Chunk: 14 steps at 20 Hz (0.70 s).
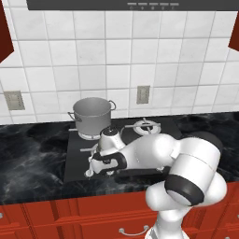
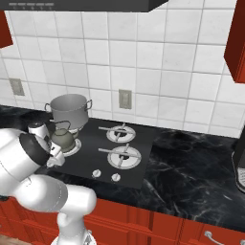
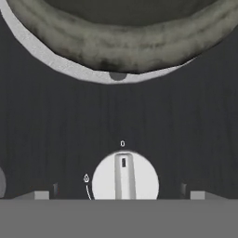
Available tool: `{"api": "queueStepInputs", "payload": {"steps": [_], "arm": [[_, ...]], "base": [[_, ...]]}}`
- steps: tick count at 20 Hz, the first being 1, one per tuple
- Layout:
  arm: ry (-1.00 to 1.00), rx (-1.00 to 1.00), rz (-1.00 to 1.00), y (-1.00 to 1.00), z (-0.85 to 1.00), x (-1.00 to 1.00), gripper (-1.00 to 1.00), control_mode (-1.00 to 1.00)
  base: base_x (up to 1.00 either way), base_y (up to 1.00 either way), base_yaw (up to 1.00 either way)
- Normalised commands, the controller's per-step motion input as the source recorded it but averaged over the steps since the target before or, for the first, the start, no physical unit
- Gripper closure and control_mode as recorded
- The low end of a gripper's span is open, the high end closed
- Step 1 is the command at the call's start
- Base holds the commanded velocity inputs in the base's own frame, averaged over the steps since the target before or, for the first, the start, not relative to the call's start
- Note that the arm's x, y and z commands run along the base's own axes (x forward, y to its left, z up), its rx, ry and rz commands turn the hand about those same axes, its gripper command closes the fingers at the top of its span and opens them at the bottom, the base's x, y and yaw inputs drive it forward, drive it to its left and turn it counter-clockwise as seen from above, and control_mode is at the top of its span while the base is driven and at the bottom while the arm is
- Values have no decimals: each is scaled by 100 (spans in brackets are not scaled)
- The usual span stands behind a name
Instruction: Pick the kettle from the cabinet and place it on a stove burner. Then pick the pot from the counter and place it on another stove burner. Finally, turn both burners on.
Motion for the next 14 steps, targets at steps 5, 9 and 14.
{"api": "queueStepInputs", "payload": {"steps": [5, 9, 14], "arm": [[0, 0, 0, 4, -18, 9, 100, -100], [-1, 0, 0, 5, -16, 5, 100, -100], [0, 0, 0, 0, -3, 0, 100, -100]], "base": [[0, 0, 0], [0, 0, 0], [0, 0, 0]]}}
